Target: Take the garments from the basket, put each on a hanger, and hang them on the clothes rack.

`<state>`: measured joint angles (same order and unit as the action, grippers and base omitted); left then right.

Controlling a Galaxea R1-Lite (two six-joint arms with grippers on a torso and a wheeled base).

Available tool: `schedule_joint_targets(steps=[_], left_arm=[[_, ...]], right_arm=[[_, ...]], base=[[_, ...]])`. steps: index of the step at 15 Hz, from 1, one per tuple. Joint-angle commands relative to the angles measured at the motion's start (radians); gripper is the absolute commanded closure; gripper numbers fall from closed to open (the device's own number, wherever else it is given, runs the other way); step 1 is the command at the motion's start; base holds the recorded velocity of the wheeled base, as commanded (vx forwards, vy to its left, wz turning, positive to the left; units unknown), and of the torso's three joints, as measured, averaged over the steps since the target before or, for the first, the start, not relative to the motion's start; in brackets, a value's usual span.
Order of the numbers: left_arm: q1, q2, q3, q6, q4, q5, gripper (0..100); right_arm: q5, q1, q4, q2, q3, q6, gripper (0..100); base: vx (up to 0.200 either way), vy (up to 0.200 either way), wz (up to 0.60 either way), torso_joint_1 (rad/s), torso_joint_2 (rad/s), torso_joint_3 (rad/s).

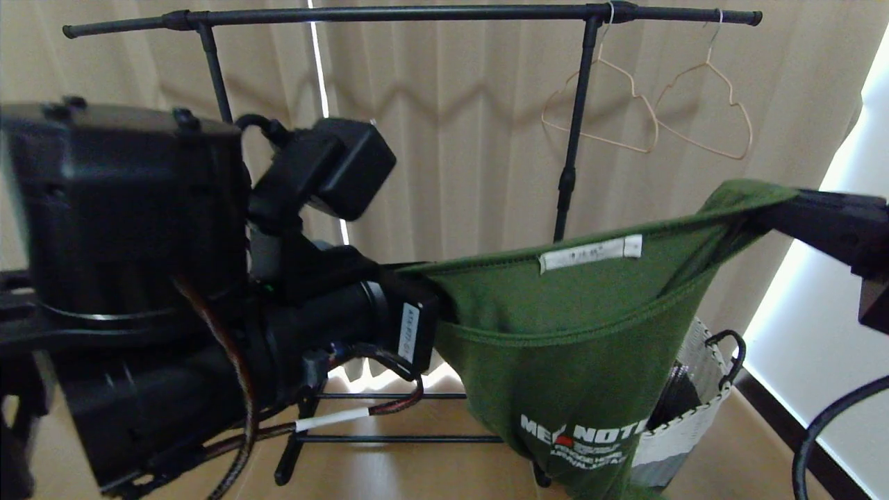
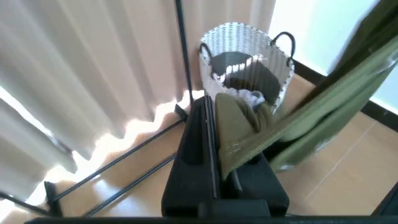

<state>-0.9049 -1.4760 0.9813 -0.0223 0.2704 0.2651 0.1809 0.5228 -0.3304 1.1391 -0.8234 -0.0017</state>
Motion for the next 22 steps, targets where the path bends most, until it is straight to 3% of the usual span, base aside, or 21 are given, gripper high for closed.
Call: schedule_joint_targets(steps=[1, 4, 7, 9, 13, 15, 17, 19, 22], left_arm=[[0.04, 0.083, 0.148, 0.012, -0.074, 0.0, 100], [0.103, 0.079, 0.177, 0.104, -0.119, 0.002, 100], [0.119, 0.069, 0.109, 0.105, -0.212, 0.006, 100], [0.121, 0.06, 0.111, 0.105, -0.218, 0.011, 100], [0.127, 0.069, 0.178, 0.136, -0.237, 0.013, 100], [0.172, 0.066, 0.218, 0.216, -0.238, 0.002, 100], [0.173, 0.06, 0.275, 0.216, -0.237, -0.006, 100], [0.175, 0.052, 0.303, 0.209, -0.238, -0.101, 100], [0.175, 0.02, 0.297, 0.211, -0.217, -0.119, 100]], right_arm=[[0.0, 0.0, -0.045, 0.04, -0.003, 0.0, 100], [-0.001, -0.001, -0.065, 0.051, 0.006, 0.0, 100], [-0.006, -0.006, -0.067, 0.088, 0.018, -0.001, 100], [-0.006, -0.006, -0.071, 0.111, 0.007, -0.001, 100], [-0.006, -0.049, -0.153, 0.157, -0.019, -0.001, 100], [-0.004, -0.086, -0.164, 0.194, -0.057, 0.0, 100], [-0.001, -0.098, -0.164, 0.2, -0.074, 0.002, 100], [-0.003, -0.098, -0.164, 0.205, -0.08, 0.002, 100], [-0.006, -0.133, -0.127, 0.191, -0.06, -0.003, 100]], base=[[0.0, 0.0, 0.0, 0.0, 0.0, 0.0], [0.0, 0.0, 0.0, 0.0, 0.0, 0.0], [0.0, 0.0, 0.0, 0.0, 0.0, 0.0], [0.0, 0.0, 0.0, 0.0, 0.0, 0.0], [0.0, 0.0, 0.0, 0.0, 0.0, 0.0], [0.0, 0.0, 0.0, 0.0, 0.0, 0.0], [0.0, 0.0, 0.0, 0.0, 0.0, 0.0], [0.0, 0.0, 0.0, 0.0, 0.0, 0.0], [0.0, 0.0, 0.0, 0.0, 0.0, 0.0]])
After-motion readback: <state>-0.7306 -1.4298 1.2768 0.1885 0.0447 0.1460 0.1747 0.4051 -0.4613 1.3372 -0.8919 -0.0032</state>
